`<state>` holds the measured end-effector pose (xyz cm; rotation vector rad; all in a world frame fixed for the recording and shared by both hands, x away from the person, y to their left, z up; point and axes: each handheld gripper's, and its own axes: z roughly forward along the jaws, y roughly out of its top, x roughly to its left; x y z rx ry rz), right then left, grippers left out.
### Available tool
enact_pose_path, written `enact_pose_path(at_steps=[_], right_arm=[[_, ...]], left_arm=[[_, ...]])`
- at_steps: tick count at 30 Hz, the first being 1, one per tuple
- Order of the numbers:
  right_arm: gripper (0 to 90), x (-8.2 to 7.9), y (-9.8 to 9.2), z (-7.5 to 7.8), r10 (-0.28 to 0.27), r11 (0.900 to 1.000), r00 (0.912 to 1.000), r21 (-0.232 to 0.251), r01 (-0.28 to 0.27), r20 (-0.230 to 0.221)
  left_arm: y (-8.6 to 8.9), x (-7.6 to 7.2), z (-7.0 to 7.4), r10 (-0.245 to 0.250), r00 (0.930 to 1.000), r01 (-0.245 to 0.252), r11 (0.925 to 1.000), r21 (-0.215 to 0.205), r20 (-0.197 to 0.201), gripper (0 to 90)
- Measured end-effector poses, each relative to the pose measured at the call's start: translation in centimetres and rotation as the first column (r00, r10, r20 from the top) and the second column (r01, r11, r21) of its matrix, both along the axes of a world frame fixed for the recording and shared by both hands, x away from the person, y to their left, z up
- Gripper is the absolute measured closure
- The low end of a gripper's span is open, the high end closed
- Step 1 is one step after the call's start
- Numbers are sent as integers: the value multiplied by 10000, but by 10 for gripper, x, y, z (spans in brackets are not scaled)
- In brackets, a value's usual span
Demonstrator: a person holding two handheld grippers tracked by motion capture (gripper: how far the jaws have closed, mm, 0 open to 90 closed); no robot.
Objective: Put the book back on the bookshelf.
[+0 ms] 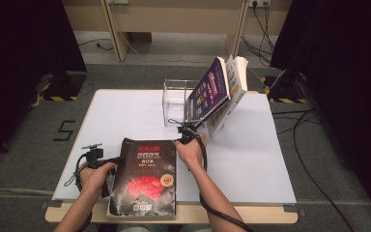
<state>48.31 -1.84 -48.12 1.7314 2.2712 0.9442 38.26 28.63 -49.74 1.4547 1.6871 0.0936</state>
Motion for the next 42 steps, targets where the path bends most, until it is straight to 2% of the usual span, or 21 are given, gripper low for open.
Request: enact_pose_path(at_steps=[3,7,13,17,20,25,28,32,34,36,37,38,40,42], right_arm=[[898,1,1,1,143,9998,9999,-156,-143,18],[899,1,1,0,109,9998,9999,-136,-108,20],[898,0,2,0,99,9998,9999,-165,-98,35],[896,0,0,-1,64,10000,10000,-6,-64,38],[896,0,1,0,42,10000,10000,-58,-42,20],[891,0,1,-1,57,10000,9999,-68,-56,91],[888,0,1,0,64,9999,9999,-93,-63,80],[869,0,2,0,32,10000,10000,-37,-32,26],[838,0,1,0,17,10000,10000,92,-17,-14],[715,1,0,1,-41,9999,9998,157,38,172],[694,2,0,2,-176,9995,9995,278,169,268],[693,4,0,1,-165,9984,9997,540,156,172],[686,4,2,0,-135,9986,9998,508,127,149],[662,5,4,0,-36,9970,9999,772,28,112]], left_arm=[[-3,1,2,-134,9999,134,9999,-7,90,848],[-8,1,6,-223,9995,221,9997,66,243,852],[-11,6,0,-262,9997,262,9996,-123,26,790],[-12,7,0,-362,9993,362,9993,-60,20,808],[-12,6,2,-629,9975,629,9980,17,313,854],[-11,1,5,-933,9920,929,9956,88,853,865],[-12,-2,9,-1137,9854,1124,9935,173,1264,866],[-12,-5,11,-1216,9822,1192,9926,248,1432,866],[-11,-5,9,-1176,9831,1150,9930,264,1401,866],[-10,-6,8,-1183,9827,1164,9930,218,1423,867],[-9,-6,8,-1210,9815,1191,9927,210,1481,867],[-10,-6,8,-1235,9804,1217,9923,213,1535,867],[-9,-7,9,-1332,9771,1322,9911,171,1658,867],[-9,-7,10,-1450,9732,1442,9894,176,1787,867]])
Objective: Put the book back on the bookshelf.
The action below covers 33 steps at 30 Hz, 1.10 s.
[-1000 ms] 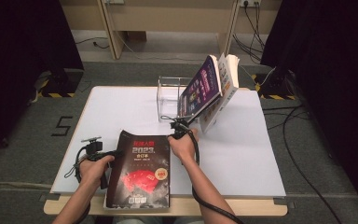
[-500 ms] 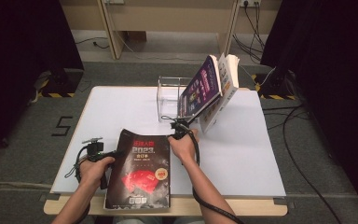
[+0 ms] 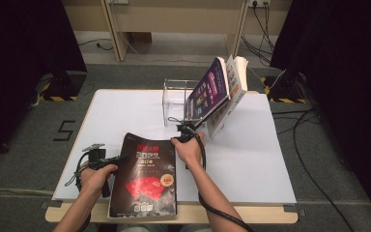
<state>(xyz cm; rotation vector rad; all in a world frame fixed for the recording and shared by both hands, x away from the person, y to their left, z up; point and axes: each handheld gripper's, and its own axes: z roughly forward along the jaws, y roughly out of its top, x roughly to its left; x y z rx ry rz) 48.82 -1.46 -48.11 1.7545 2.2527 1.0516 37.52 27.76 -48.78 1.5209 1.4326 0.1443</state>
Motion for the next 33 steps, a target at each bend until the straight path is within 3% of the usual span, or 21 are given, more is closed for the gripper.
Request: enact_pose_path(at_steps=[6,14,21,33], right_arm=[[637,1,5,-1,56,9999,10000,86,-56,-50],[554,4,8,0,514,9987,9986,-1,-514,-149],[539,5,10,1,844,9961,9964,-252,-847,-119],[548,7,12,3,913,9946,9957,-484,-921,-169]], left_arm=[[2,-2,0,-253,9990,260,9995,-183,358,868],[0,-2,1,-313,9988,318,9994,-133,377,868],[0,-2,1,-452,9980,461,9988,-183,448,868],[2,2,-4,-295,9994,294,9995,63,190,868]])
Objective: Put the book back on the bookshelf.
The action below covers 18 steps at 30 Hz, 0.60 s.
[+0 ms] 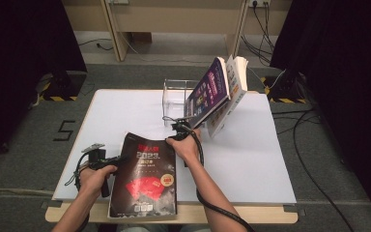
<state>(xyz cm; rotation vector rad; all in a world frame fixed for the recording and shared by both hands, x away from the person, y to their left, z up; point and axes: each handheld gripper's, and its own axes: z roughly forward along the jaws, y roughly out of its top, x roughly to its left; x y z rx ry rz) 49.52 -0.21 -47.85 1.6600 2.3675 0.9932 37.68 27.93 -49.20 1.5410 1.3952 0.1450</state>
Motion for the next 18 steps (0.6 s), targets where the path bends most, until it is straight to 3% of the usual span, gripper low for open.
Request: enact_pose_path(at_steps=[5,10,18], right_arm=[[558,-1,-1,0,69,10000,9999,-15,-69,134],[557,0,-4,-1,-72,9993,10000,354,70,35],[552,0,-2,-1,-21,9998,10000,201,20,58]], left_arm=[[2,1,0,-78,10000,79,9999,-66,29,868],[3,0,1,-230,9995,233,9997,-117,203,868],[1,-1,2,-126,9998,125,9999,74,122,868]])
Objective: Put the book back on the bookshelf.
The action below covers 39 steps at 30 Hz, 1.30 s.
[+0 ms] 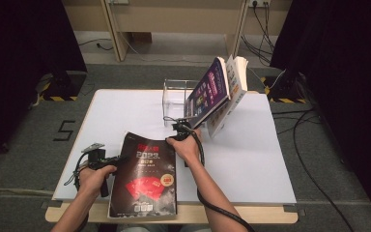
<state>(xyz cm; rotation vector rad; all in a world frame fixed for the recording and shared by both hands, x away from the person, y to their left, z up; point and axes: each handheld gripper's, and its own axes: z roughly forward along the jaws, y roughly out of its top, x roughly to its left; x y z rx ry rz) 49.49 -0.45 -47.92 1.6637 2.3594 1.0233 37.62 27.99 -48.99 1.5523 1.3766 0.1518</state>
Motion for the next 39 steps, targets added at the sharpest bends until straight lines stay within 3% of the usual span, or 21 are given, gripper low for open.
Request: enact_pose_path(at_steps=[9,24,39], right_arm=[[551,-1,0,0,-19,10000,10000,-9,19,15],[536,1,0,-1,-199,9997,9997,134,196,163],[530,1,0,-2,-30,10000,9998,40,29,201]], left_arm=[[0,1,0,-16,10000,16,10000,49,-36,868],[3,-4,4,-619,9947,656,9969,-426,821,868],[1,-4,5,-610,9947,630,9978,-219,824,868]])
